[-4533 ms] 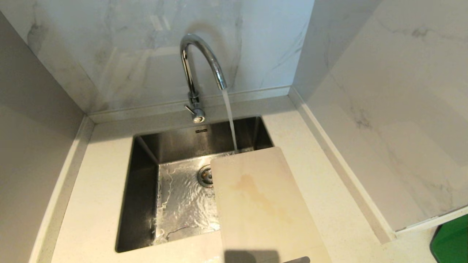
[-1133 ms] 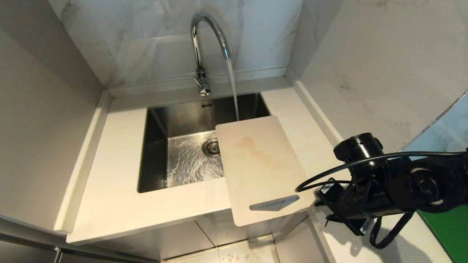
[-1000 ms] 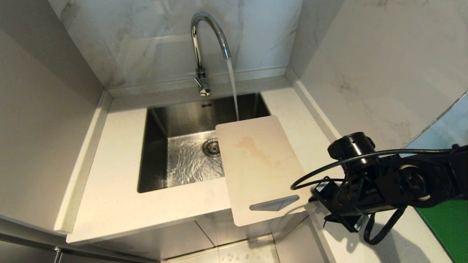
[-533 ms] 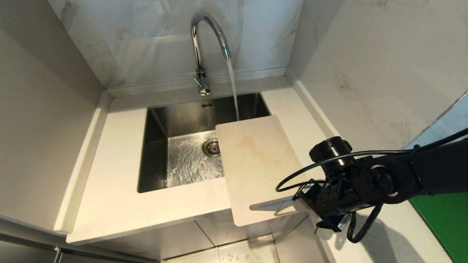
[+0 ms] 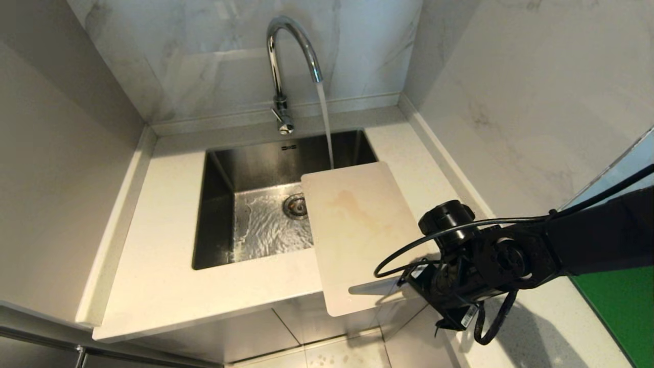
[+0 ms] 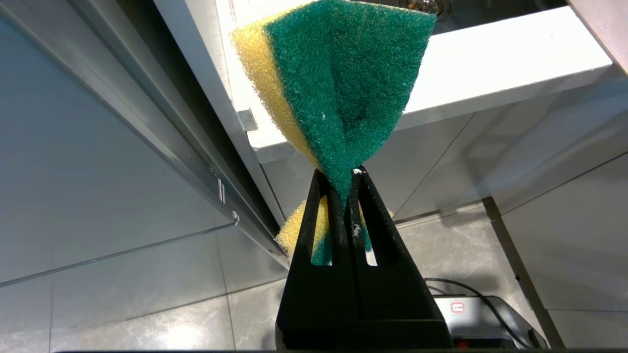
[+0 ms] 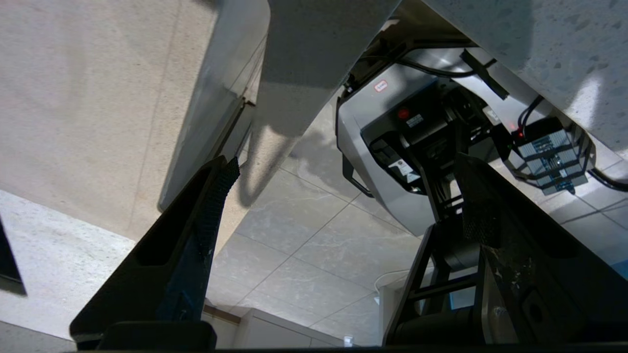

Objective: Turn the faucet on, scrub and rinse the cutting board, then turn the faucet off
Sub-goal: Pick up the cutting board

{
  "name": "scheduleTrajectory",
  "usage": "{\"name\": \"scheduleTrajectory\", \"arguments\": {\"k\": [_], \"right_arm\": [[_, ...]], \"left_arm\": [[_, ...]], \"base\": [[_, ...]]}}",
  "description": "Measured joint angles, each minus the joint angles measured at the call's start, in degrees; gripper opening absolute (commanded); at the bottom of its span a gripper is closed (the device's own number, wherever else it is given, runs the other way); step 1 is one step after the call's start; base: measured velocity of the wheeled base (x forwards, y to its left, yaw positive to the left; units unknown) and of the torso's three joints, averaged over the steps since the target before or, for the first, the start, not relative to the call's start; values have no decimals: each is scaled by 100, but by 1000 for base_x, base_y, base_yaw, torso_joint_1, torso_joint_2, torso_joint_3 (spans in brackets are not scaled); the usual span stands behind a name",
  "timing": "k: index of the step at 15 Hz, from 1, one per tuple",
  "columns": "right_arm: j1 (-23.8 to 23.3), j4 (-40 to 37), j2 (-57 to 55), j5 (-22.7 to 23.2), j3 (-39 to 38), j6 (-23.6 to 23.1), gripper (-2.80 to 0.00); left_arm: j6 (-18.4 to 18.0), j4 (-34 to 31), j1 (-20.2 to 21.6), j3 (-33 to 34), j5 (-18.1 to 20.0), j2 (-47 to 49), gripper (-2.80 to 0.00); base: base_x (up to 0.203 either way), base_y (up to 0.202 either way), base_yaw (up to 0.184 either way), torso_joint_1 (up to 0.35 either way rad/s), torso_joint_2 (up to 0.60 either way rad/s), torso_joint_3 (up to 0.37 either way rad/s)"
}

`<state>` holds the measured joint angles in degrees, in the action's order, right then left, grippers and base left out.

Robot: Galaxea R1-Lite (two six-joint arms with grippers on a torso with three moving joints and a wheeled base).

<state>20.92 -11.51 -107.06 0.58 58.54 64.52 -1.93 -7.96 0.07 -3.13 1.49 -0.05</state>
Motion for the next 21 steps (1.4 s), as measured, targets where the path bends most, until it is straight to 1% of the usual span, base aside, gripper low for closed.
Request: {"name": "scheduleTrajectory", "arguments": {"k": [4, 10, 21], "right_arm": [[17, 74, -126, 49, -5, 1, 0], [162, 93, -283, 46, -2, -9, 0], [165, 269, -522, 5, 6, -37, 0]], "left_arm": [[0, 0, 0, 0, -1, 0, -280], [0, 0, -2, -4, -1, 0, -280], [2, 2, 0, -2, 0, 0, -280]], "base": [[0, 0, 0, 0, 0, 0], [0, 0, 0, 0, 0, 0], [0, 0, 0, 0, 0, 0]]}}
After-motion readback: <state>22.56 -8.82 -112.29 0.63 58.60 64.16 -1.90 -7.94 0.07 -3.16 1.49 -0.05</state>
